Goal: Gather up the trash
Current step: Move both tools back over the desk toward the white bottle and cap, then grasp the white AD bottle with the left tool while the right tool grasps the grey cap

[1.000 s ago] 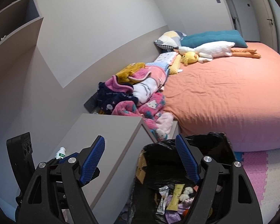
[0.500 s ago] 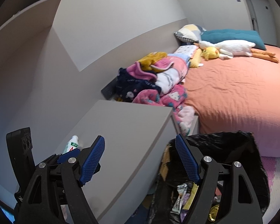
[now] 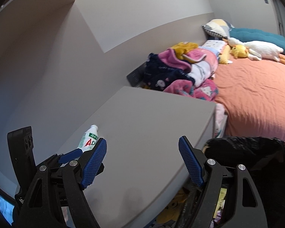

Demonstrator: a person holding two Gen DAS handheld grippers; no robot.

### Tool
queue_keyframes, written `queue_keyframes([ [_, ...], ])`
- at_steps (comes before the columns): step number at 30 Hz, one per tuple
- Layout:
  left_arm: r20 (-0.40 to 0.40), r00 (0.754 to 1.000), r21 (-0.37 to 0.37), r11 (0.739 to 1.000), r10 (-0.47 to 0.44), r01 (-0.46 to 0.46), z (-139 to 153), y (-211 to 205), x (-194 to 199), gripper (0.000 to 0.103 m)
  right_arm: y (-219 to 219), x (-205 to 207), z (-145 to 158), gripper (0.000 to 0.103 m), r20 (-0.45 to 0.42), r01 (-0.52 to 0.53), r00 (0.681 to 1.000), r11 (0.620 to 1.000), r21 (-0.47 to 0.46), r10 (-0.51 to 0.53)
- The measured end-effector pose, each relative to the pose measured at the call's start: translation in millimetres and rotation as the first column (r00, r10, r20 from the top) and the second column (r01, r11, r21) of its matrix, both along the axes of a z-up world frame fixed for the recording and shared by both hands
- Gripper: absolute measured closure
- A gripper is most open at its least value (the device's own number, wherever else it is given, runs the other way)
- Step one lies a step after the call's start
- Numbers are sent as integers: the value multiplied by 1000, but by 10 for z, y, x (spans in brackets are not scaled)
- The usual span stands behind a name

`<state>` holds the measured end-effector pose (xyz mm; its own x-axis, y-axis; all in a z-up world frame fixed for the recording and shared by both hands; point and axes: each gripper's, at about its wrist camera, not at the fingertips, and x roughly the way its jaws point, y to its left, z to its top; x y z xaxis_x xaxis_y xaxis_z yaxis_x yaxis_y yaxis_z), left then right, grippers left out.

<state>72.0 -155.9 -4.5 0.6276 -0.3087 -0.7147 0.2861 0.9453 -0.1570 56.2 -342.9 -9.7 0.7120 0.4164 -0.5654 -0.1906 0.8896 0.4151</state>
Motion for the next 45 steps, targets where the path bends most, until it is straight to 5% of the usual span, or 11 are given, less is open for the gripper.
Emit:
queue_keyframes([
  [13, -13, 983, 5, 983, 181, -181, -147, 787, 102, 7, 650, 312, -164, 24, -33, -78, 996, 997, 8, 78],
  [19, -20, 971, -2, 971, 239, -239, -204, 1089, 213, 15, 918, 482, -241, 31, -53, -119, 992, 993, 9, 119],
  [24, -50, 966, -10, 967, 255, -256, -274, 1267, 355, 25, 1083, 616, -340, 37, -80, -145, 986, 989, 26, 147],
  [33, -106, 956, 5, 961, 274, -276, -501, 1444, 641, 26, 1324, 854, -499, 38, -118, -166, 978, 985, 42, 170],
  [45, -193, 942, -3, 960, 275, -280, -835, 1586, 848, 50, 1617, 1090, -736, 38, -160, -209, 965, 978, 0, 206],
])
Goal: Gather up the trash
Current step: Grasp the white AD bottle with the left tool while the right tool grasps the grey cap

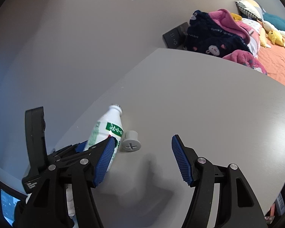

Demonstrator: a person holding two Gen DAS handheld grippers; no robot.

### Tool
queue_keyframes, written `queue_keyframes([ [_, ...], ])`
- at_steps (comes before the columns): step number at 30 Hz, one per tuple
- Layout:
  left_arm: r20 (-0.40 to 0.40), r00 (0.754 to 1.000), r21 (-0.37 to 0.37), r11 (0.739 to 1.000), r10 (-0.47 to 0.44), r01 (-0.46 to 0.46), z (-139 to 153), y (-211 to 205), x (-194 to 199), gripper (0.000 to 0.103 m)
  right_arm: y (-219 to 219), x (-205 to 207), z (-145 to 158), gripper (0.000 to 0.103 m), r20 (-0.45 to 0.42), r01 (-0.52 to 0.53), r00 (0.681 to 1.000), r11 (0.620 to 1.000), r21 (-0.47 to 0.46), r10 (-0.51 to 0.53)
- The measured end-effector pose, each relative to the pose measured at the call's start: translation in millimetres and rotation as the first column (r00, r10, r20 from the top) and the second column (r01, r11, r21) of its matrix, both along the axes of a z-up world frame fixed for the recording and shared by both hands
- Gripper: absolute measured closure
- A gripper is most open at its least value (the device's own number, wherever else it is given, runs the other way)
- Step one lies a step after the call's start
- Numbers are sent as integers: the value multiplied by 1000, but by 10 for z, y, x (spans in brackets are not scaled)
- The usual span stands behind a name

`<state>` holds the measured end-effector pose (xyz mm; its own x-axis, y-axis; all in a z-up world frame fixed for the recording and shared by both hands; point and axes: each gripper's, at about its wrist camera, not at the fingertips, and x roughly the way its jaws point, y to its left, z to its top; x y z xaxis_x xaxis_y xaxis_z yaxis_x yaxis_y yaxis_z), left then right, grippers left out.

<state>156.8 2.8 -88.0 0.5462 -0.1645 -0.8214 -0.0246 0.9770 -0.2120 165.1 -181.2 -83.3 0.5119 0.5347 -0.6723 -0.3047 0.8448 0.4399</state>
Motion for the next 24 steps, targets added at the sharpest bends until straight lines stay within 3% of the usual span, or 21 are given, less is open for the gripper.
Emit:
queue_keyframes([
  [12, 31, 999, -14, 999, 35, -35, 0, 275, -128, 51, 472, 196, -253, 44, -31, -80, 996, 994, -71, 78],
  [16, 33, 998, -20, 998, 53, -52, 1, 372, -185, 51, 603, 223, -309, 50, -23, -96, 995, 988, -119, 94],
  [18, 34, 998, -22, 998, 61, -61, 5, 393, -194, 51, 648, 222, -346, 68, -32, -113, 993, 985, -131, 110],
  [24, 54, 997, -26, 998, 58, -57, 97, 376, -232, 52, 588, 163, -254, 69, -13, -115, 993, 988, -104, 114],
])
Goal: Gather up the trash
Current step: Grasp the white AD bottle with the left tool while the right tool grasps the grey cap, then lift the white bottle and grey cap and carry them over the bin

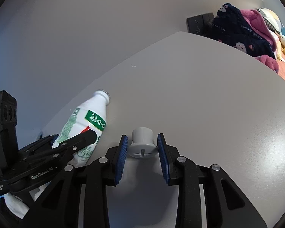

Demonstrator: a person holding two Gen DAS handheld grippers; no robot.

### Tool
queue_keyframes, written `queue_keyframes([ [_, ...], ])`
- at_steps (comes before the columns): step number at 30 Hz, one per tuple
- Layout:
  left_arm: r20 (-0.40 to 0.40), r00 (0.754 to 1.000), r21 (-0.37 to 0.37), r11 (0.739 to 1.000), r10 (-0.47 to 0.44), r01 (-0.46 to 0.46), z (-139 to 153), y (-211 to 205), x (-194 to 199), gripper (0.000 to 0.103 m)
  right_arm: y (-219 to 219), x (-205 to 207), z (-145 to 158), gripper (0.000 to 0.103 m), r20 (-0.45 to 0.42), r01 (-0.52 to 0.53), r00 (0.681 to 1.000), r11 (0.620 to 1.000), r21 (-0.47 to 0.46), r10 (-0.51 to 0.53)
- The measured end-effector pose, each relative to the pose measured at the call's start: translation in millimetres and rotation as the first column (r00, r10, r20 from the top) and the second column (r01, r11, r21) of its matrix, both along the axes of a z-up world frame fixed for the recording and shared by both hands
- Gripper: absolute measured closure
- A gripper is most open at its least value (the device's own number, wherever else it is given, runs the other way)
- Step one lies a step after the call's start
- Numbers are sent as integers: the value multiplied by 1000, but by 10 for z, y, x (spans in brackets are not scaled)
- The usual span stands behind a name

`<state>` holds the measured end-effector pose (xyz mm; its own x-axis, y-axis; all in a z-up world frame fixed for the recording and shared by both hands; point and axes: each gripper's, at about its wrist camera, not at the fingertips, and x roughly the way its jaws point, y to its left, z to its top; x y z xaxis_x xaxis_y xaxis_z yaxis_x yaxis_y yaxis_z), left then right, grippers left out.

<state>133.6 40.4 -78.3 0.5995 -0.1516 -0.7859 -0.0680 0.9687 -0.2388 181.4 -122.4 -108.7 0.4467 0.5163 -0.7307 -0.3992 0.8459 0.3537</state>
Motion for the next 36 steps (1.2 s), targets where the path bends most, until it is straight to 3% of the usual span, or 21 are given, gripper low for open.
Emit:
queue_keyframes([
  [11, 34, 999, 14, 1000, -27, 26, 148, -217, -11, 61, -352, -153, 354, 69, 49, 47, 998, 997, 60, -50],
  [15, 30, 999, -41, 999, -25, 26, 121, -252, -48, 63, -485, -244, 464, 69, 66, 67, 995, 996, 66, -71],
  [27, 135, 985, -33, 994, -103, 108, 563, -746, -131, 63, -966, -568, 822, 69, 134, 135, 980, 986, 100, -148],
  [36, 162, 971, -19, 983, -178, 184, 743, -1201, -170, 62, -1354, -787, 976, 69, 161, 175, 968, 976, 129, -195],
])
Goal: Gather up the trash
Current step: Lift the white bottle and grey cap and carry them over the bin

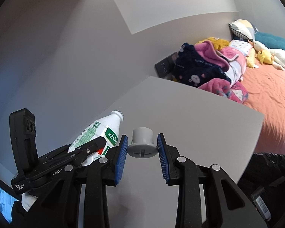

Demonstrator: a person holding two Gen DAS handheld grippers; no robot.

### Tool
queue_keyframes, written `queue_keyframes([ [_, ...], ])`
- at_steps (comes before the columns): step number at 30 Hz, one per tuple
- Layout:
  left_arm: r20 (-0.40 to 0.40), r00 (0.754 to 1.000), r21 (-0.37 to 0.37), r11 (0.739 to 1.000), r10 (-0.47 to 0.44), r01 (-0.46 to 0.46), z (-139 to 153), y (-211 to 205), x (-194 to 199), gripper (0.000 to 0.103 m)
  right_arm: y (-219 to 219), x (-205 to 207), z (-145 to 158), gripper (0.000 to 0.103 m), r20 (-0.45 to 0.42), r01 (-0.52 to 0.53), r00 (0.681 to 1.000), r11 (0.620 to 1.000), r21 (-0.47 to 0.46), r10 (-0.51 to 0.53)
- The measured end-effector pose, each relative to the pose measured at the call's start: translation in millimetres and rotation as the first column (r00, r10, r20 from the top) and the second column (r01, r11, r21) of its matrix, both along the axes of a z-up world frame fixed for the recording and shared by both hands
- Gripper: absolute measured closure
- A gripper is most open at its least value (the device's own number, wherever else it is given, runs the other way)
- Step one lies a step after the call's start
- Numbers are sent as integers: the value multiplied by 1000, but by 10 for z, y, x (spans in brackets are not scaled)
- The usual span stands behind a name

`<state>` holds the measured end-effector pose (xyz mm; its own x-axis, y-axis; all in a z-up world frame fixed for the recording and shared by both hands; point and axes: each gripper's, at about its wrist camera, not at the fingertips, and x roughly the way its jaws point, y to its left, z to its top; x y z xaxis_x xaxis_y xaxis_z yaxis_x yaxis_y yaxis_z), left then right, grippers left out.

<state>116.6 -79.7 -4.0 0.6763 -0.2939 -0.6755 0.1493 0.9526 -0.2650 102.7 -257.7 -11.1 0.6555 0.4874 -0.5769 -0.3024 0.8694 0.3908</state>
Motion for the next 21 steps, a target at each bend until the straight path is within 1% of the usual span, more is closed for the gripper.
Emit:
queue_keyframes([
  [5, 9, 999, -1, 999, -37, 37, 54, -243, -38, 62, -249, -132, 41, 69, 8, 32, 999, 999, 15, -32],
  [12, 19, 994, -2, 994, -112, 112, 103, -636, -88, 62, -668, -313, 107, 69, 25, 96, 995, 995, 29, -97],
  [21, 37, 975, -10, 975, -220, 220, 157, -1204, -140, 62, -1235, -557, 176, 69, 51, 193, 980, 981, 30, -194],
])
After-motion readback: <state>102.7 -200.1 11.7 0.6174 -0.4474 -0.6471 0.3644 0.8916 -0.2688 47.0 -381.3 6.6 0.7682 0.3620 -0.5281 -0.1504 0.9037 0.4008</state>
